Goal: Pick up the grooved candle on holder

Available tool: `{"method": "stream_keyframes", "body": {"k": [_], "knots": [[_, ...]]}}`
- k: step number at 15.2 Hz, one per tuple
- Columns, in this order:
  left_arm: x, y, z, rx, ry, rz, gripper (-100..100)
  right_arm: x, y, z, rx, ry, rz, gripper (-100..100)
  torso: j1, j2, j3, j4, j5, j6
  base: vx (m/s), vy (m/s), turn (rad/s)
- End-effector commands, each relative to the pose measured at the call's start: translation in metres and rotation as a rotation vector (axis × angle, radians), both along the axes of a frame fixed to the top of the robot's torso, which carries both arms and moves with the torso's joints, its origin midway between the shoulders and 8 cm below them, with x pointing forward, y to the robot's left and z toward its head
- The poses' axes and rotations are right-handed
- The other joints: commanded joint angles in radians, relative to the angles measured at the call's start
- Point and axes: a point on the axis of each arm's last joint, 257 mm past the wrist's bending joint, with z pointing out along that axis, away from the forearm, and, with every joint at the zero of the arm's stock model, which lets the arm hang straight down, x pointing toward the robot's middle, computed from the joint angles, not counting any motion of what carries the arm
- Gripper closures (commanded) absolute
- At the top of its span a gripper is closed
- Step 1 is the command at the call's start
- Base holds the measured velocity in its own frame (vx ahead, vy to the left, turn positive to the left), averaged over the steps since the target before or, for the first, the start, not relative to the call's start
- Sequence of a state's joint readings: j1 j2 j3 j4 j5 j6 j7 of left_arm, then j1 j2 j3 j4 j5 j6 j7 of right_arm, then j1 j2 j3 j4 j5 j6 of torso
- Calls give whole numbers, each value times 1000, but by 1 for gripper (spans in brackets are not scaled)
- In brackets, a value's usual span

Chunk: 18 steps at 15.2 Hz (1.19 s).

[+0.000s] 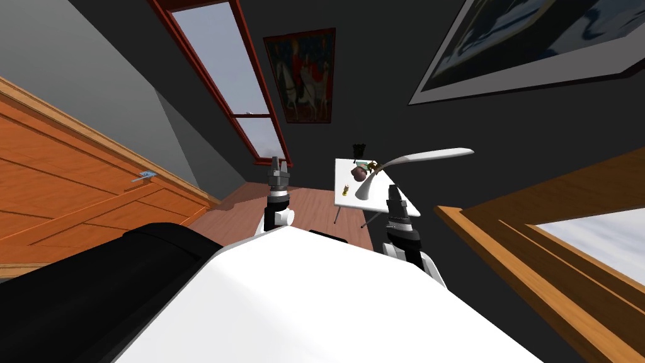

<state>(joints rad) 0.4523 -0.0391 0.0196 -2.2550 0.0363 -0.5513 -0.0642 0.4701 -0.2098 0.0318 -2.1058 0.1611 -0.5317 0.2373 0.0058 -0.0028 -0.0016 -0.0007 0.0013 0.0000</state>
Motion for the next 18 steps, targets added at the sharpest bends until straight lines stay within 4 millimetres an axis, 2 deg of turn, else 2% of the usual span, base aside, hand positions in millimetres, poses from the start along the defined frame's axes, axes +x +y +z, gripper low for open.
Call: {"method": "stream_keyframes", "body": {"k": [1,4,7,8,11,12,13,15,18], "knots": [[0,0,0,0,0,0,0,7,1,-13,-83,21,-36,-100,0,0,0,0,0,0,37,88,-50],[0,0,0,0,0,0,0,12,0,-23,-149,36,-65,-100,1,0,0,0,0,0,30,84,-46],[0,0,0,0,0,0,0,22,-1,-44,-268,67,-114,-100,0,0,0,0,0,0,38,89,-53],[0,0,0,0,0,0,0,22,-1,-44,-277,65,-119,-100,1,-1,0,0,0,0,36,93,-42],[0,0,0,0,0,0,0,32,-4,-66,-397,97,-167,-100,1,0,0,0,0,0,29,91,-56],[0,0,0,0,0,0,0,32,-4,-66,-408,94,-173,-100,1,0,0,0,0,0,31,86,-48],[0,0,0,0,0,0,0,37,-5,-77,-459,112,-191,-100,1,0,0,0,0,0,23,92,-60],[0,0,0,0,0,0,0,37,-5,-77,-474,108,-199,-100,0,0,0,0,0,0,22,66,-31],[0,0,0,0,0,0,0,46,-9,-99,-596,138,-244,-100,-1,0,0,0,0,0,34,74,-45]]}}
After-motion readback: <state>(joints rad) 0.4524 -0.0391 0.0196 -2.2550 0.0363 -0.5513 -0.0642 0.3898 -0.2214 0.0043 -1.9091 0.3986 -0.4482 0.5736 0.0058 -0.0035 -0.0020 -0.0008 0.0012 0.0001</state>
